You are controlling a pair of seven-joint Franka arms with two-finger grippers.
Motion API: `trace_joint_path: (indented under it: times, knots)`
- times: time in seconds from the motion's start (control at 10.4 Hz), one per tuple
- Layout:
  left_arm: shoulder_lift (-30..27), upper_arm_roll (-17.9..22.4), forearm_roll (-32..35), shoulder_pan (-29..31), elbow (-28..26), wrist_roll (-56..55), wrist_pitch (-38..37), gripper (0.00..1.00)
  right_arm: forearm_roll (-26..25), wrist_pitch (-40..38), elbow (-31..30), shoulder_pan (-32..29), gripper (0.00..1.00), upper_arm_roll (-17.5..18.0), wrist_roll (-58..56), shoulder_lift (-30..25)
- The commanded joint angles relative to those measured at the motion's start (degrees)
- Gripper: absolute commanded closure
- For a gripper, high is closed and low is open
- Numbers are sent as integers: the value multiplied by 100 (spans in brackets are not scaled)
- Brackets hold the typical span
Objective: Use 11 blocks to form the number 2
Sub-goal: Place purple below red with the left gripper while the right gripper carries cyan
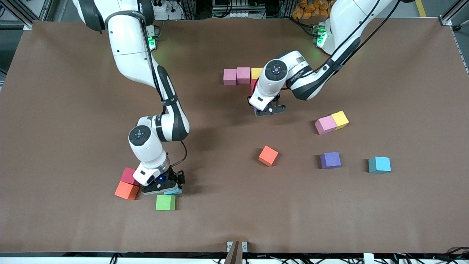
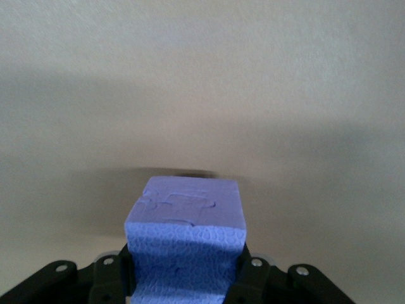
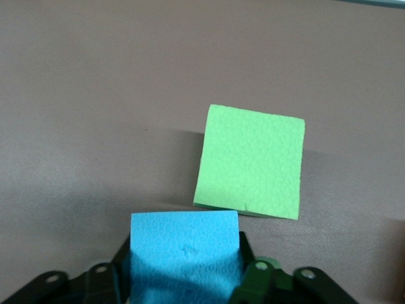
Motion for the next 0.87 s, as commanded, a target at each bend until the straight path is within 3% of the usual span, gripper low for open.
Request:
trace_joint_path:
  times: [0.0,0.19,0.58,0.77]
  knots:
    - [-16,-20,-90,-39,-76,-87,71,50,140,-222,227,-100,77,66,-104,61]
    - [45,-29,-90,-48,-84,-87,71,50,306,-886,236,-4,78,49,-60,-140]
    - [160,-20,-46,-57,-102,-87,71,49,351,-1408,149,417,78,-65,379,-387]
    - [160,-20,-37,-83,-111,-87,71,49,343,-1506,-306,890,78,-127,485,-667]
